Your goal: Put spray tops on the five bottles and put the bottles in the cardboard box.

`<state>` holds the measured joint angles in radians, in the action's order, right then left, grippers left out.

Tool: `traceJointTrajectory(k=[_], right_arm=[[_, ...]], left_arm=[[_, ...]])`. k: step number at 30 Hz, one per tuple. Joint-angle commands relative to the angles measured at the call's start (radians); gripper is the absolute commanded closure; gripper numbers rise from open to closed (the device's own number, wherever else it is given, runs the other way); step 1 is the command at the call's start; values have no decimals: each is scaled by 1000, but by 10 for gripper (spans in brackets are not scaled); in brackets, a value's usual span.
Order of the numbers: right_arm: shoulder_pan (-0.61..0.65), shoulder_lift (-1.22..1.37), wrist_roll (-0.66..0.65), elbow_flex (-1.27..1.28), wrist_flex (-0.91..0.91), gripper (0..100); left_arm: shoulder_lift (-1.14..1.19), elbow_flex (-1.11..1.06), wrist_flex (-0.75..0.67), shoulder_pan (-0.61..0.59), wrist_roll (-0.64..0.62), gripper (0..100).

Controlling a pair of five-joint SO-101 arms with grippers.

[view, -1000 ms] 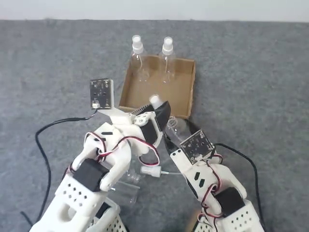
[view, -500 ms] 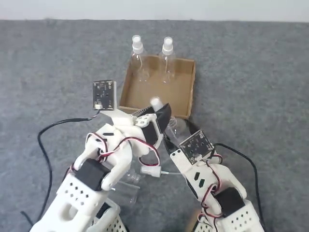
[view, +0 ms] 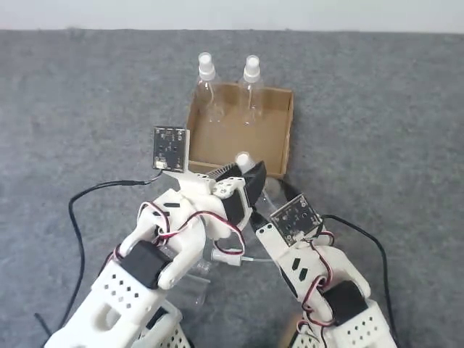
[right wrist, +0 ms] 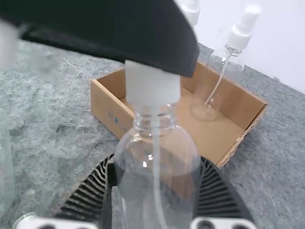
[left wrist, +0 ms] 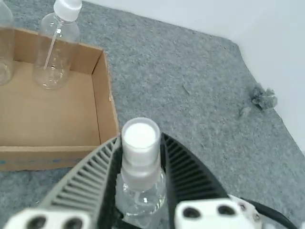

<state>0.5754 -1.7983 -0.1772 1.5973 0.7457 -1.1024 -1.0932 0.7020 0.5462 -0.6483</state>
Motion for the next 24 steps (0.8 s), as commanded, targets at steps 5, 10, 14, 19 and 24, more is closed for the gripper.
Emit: traceJointTrajectory(k=[5,10,14,19,24], right_arm=[[4,-18,-15,-41,-24,902],[2,-18,-15,-37,-24,902],[2,-18,-15,-34,-24,902],[2,-18,-15,-32,-24,902],[2,-18,-15,-32,-24,902]], left_arm=[[-21,-35,-21,97,170,923],[-23,-31,-14,100,172,923],[-23,18,69,98,170,886],[-23,111,219,18,167,780],[-23,180,305,-20,169,765]])
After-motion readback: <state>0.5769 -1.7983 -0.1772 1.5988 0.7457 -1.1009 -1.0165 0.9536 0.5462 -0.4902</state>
